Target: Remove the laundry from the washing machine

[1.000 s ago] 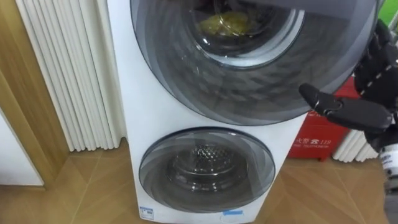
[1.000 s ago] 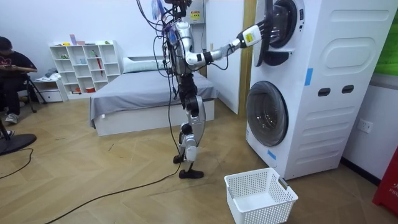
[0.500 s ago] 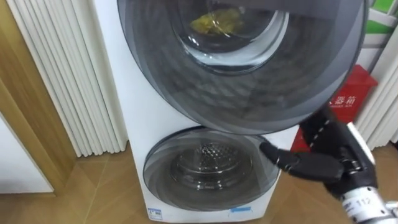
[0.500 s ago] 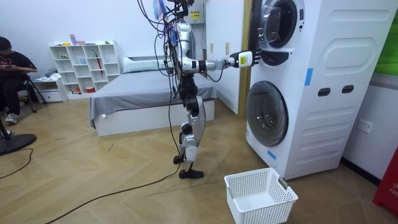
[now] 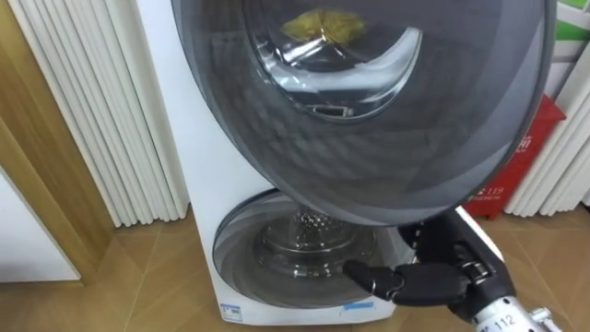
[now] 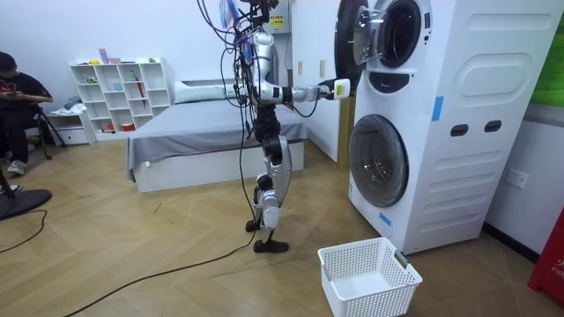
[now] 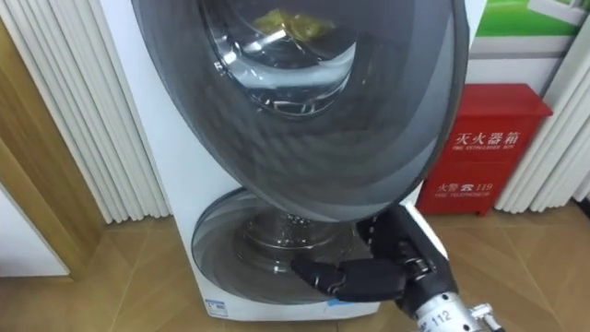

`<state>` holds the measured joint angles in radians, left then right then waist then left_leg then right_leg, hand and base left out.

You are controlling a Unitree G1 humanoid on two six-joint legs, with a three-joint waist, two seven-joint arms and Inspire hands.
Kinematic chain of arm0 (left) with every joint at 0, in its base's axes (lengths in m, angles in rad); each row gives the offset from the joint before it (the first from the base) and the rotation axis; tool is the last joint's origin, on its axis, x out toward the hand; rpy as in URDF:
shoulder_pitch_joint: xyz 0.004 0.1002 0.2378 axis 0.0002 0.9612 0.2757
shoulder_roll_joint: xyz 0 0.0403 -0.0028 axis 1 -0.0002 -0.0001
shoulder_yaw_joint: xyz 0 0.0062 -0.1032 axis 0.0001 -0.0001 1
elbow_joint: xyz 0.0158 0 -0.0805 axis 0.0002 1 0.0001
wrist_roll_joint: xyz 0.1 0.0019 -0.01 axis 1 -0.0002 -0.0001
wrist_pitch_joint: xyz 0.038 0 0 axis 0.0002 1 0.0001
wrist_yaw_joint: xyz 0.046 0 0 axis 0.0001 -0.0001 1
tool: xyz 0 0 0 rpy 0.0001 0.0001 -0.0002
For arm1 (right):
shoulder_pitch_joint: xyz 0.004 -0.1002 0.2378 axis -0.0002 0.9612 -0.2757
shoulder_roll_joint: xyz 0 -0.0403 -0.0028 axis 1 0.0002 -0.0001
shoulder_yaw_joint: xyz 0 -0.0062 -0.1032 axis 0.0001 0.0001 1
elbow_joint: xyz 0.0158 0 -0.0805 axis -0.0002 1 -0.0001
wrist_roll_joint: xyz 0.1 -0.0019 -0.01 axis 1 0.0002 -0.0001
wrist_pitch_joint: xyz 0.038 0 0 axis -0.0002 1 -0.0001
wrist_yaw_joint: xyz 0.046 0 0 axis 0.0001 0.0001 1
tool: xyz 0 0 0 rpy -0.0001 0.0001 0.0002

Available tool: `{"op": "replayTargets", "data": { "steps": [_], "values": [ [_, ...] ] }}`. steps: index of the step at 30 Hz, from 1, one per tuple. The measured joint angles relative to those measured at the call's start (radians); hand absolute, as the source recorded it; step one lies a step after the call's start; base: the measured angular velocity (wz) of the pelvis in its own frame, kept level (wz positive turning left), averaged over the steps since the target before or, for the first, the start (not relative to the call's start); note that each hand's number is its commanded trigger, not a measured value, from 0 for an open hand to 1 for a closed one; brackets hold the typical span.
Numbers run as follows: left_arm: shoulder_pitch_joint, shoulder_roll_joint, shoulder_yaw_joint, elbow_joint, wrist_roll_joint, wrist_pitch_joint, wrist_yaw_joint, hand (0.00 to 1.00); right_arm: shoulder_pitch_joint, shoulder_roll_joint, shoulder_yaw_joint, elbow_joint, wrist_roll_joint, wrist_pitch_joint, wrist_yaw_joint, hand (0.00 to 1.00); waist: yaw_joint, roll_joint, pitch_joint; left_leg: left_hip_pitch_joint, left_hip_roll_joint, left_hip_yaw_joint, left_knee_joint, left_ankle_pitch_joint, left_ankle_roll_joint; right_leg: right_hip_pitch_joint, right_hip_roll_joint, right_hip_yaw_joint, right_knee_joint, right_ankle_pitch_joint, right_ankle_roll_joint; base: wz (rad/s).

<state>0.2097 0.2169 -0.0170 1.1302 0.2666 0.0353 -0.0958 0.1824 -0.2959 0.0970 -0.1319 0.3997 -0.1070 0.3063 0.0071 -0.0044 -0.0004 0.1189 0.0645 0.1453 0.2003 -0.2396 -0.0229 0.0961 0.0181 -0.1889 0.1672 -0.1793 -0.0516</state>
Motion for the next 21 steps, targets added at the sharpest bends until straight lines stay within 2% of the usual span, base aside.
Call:
{"op": "replayTargets", "data": {
  "steps": [6, 10, 12, 13, 18, 21],
  "values": [
    [-0.012, 0.001, -0.038, 0.000, 0.000, -0.013, 0.000, 0.00, 0.000, 0.020, 0.023, -0.001, -0.019, 0.000, 0.048, 0.00, 0.008, 0.001, 0.0009, -0.007, -0.001, 0.000, -0.003, 0.000, 0.000, -0.011, 0.001, 0.007, 0.001, 0.000, 0.000, -0.02],
    [-0.021, 0.000, -0.053, 0.002, 0.000, -0.022, 0.000, 0.00, 0.000, 0.028, 0.042, -0.025, -0.026, 0.002, 0.074, 0.00, 0.030, 0.002, 0.0011, -0.006, -0.001, 0.000, -0.003, 0.000, 0.000, -0.015, 0.003, 0.021, 0.002, 0.000, 0.000, -0.08],
    [-0.027, 0.000, -0.056, 0.013, 0.010, -0.024, 0.000, 0.00, 0.000, 0.037, 0.044, -0.071, -0.027, 0.010, 0.084, 0.00, 0.031, 0.004, 0.0009, -0.011, -0.001, 0.000, -0.002, 0.000, 0.000, -0.018, 0.003, 0.020, 0.001, 0.000, 0.000, 0.00],
    [-0.030, 0.000, -0.056, 0.012, 0.011, -0.024, 0.000, 0.00, 0.000, 0.040, 0.047, -0.099, -0.033, 0.015, 0.091, 0.00, 0.037, 0.005, -0.0022, -0.022, -0.001, 0.000, -0.001, 0.000, 0.000, -0.030, 0.003, 0.020, 0.002, 0.000, 0.000, 0.00],
    [-0.030, -0.001, -0.065, 0.009, 0.011, -0.024, 0.000, 0.00, -0.002, 0.048, 0.080, -0.131, -0.035, 0.044, 0.108, 0.00, 0.058, 0.007, -0.0018, -0.023, -0.001, 0.000, -0.002, 0.000, 0.000, -0.035, 0.003, 0.020, 0.005, 0.000, 0.000, 0.00],
    [-0.029, -0.001, -0.065, 0.011, 0.010, -0.024, 0.000, 0.00, -0.002, 0.054, 0.083, -0.137, -0.050, 0.046, 0.123, 0.00, 0.062, 0.006, -0.0012, -0.023, 0.000, 0.000, -0.004, 0.000, 0.000, -0.034, 0.003, 0.020, 0.005, 0.000, 0.000, 0.00]
  ]
}}
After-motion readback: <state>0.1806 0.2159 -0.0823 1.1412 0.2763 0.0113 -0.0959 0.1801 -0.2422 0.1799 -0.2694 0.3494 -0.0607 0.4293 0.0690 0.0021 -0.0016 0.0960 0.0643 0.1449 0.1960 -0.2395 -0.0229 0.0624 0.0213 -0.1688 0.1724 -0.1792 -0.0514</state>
